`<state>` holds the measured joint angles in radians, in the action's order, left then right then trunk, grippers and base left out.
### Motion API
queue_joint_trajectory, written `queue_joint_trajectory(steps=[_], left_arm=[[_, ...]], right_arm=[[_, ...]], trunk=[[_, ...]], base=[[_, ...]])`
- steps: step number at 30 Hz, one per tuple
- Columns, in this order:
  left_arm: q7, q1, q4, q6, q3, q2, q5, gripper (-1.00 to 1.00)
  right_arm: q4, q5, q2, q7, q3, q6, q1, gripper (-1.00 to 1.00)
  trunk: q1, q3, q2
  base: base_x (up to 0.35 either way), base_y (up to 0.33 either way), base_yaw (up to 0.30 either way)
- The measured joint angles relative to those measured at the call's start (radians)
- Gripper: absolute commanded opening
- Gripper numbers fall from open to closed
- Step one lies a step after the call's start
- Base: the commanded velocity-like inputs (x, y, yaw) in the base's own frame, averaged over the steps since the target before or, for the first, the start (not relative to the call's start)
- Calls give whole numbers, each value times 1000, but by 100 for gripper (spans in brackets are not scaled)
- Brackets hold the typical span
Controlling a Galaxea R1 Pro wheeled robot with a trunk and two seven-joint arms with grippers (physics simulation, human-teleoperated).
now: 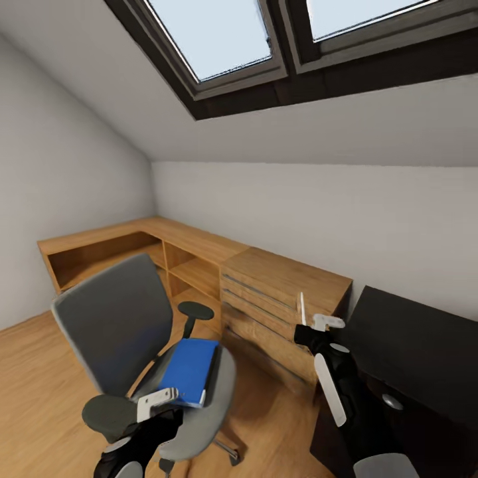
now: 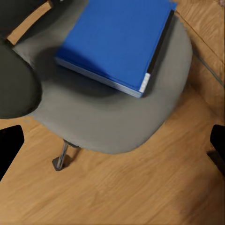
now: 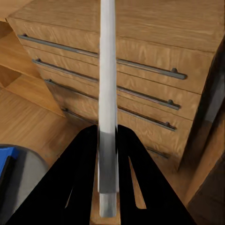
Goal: In the bedroom, organize the workspace by keeping the computer under the desk, ensuring the monitor is on the desk, placing the keyboard on the desk next to the monitor, placing the mouse on the desk next to the keyboard, moving the folder from the swivel chair onto the desk next to the mouse, stacking the notebook on top of the folder with the pen on top of the notebook, and positioning the swivel chair next to the desk.
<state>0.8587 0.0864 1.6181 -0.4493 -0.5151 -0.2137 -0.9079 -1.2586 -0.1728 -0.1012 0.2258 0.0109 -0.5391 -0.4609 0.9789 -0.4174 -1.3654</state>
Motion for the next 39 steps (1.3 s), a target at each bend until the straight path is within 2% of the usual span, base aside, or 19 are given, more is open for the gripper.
queue_joint_trajectory(steps=[11, 15, 17, 18, 19, 20, 24, 29, 35, 39], left_arm=[[1, 0, 0, 3, 0, 0, 0, 100], [2, 0, 0, 3, -7, 0, 0, 100], [2, 0, 0, 3, -14, 0, 0, 100], [2, 0, 0, 3, -17, 0, 0, 100], [2, 0, 0, 3, -35, 0, 0, 100], [2, 0, 0, 3, -38, 0, 0, 100], [3, 0, 0, 3, -41, 0, 0, 100], [2, 0, 0, 2, -45, 0, 0, 100], [3, 0, 0, 3, -49, 0, 0, 100], [13, 0, 0, 11, -83, 0, 21, 100]], right_arm=[[6, 2, 3, -2, -1, 4, 0, -100], [52, 5, 5, 2, -57, 4, -1, -100], [67, 6, 10, 2, -67, 4, -2, -100], [76, 7, 16, 3, -72, 4, -2, -100], [124, 10, 41, 3, -78, 4, -6, -100], [139, 7, 46, 3, -79, 5, -7, -100], [190, 7, 54, 3, -79, 7, -12, -100], [323, 9, 76, 3, -79, 52, -58, -100], [394, 9, 95, 4, -79, 90, -92, -100], [406, 8, 104, 3, -81, 98, -98, -100]], trunk=[[0, 0, 0], [0, 0, 0], [0, 0, 0], [0, 0, 0], [0, 0, 0], [0, 0, 0], [0, 0, 0], [0, 0, 0], [0, 0, 0], [0, 0, 0]], base=[[90, -307, -45], [57, -307, 0], [18, -301, 0], [2, -86, 0], [1, -55, 0], [1, -44, 0], [0, -17, 0], [0, -2, 0], [72, 0, 0], [272, 0, 0]])
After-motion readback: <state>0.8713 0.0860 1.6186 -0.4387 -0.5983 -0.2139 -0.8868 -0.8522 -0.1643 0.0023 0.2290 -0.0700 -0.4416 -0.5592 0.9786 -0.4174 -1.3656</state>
